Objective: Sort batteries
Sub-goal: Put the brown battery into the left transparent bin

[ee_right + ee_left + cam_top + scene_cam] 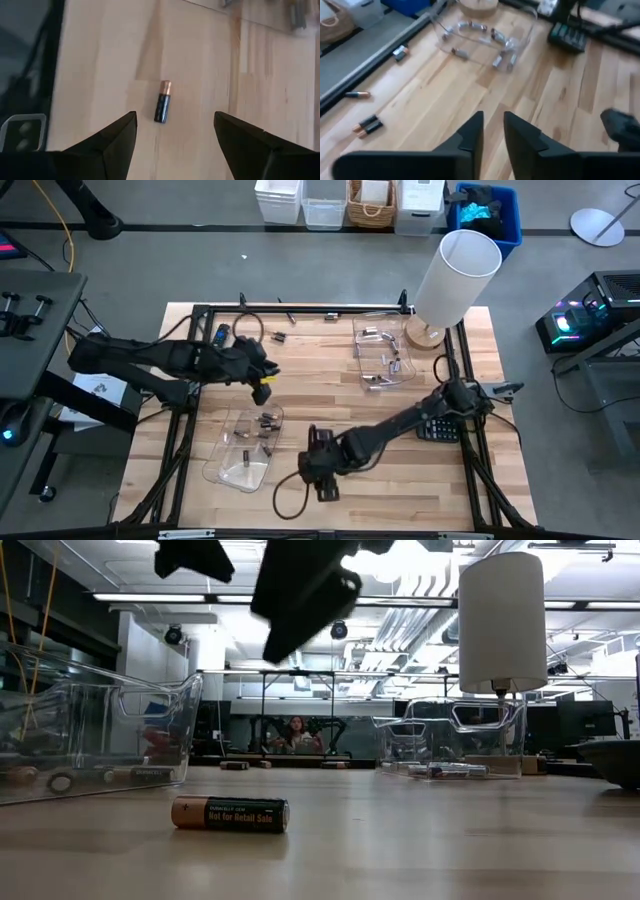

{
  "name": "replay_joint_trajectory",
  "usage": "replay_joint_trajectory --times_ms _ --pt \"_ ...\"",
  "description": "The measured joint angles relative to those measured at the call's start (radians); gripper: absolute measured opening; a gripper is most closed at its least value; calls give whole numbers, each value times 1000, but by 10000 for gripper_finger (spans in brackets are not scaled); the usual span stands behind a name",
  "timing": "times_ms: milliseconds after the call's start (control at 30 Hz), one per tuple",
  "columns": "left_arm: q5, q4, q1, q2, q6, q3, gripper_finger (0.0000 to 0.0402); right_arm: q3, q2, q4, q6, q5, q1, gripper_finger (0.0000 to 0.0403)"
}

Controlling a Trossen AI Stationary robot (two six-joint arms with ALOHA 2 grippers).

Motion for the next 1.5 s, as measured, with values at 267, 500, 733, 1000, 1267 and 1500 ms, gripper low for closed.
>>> replay_joint_trajectory --times_ms 267,500,733,1000,1267,1500 --pt "172 8 0 88 24 0 151 -2 24 38 145 124 47 259" --pt "268 -40 -19 95 87 0 181 -23 82 75 149 162 52 259" --pt "206 -64 -212 26 69 -18 173 -26 136 148 87 101 51 259" --pt "-125 -19 -484 -39 -364 -107 170 -26 147 42 13 90 52 230" --pt "-334 -23 -602 -27 -481 -112 170 -21 202 106 -5 88 52 133" --pt "-357 -23 -609 -27 -542 -112 170 -8 207 147 -4 79 45 121"
